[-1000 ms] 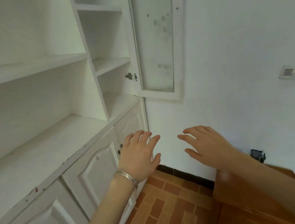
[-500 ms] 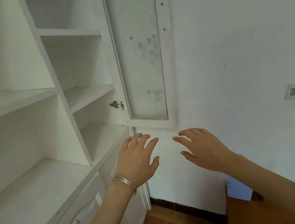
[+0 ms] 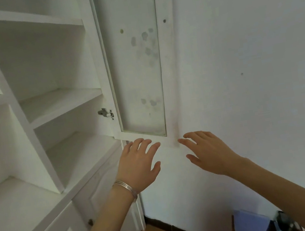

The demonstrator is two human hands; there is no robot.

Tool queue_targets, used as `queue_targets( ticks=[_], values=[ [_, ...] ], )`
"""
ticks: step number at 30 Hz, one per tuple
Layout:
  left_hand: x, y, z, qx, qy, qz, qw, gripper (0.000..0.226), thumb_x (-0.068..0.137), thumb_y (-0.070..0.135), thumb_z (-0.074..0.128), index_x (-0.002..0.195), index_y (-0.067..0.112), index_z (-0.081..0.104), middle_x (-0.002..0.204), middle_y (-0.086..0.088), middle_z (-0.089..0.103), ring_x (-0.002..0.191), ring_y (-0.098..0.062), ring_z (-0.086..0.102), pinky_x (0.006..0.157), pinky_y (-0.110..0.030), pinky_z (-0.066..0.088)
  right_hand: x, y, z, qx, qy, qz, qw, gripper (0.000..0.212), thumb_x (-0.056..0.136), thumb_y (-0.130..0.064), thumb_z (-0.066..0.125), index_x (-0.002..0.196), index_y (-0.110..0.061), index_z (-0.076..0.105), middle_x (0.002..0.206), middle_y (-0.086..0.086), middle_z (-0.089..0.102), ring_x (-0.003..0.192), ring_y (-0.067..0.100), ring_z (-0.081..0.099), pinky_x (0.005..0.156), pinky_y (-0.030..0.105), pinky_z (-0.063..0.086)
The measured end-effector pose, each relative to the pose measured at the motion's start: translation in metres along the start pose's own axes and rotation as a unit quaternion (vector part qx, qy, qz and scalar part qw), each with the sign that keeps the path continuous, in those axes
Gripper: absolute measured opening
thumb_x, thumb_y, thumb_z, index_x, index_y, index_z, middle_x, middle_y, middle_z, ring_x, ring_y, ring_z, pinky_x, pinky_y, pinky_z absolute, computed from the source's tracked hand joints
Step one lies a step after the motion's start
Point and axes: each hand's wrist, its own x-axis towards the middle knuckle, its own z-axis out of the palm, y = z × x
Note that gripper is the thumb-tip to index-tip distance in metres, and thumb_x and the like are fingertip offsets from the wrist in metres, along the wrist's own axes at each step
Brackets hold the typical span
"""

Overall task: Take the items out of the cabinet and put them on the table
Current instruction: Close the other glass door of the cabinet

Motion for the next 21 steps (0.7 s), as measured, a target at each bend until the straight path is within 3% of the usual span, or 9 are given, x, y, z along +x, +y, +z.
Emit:
queue_targets(
  ticks=[12,21],
  values=[
    [0.101,0.023,0.038,0.009,-0.002,-0.062,0.998,0.051,0.077,0.046,0.04,0.116,0.022,0.063,0.11,-0.002,0.065,0.105,-0.026,0.059,0.086,-0.04,0.047,0.062,0.118,0.044,0.039,-0.013,-0.008,0.999,0.049,0.077,-0.019,0.07,0.122,-0.003,0.055,0.116,0.017,0.061,0.1,0.035,0.061,0.084,0.045,0.049],
    [0.167,-0.004,0.043,0.026,0.023,-0.045,0.998,0.052,0.076,0.044,0.04,0.116,0.019,0.062,0.11,-0.004,0.064,0.103,-0.028,0.059,0.084,-0.04,0.047,0.116,0.153,0.056,0.053,-0.029,0.027,0.998,0.056,0.093,-0.028,0.048,0.141,-0.005,0.03,0.139,0.014,0.041,0.122,0.03,0.044,0.098,0.039,0.035]
  ],
)
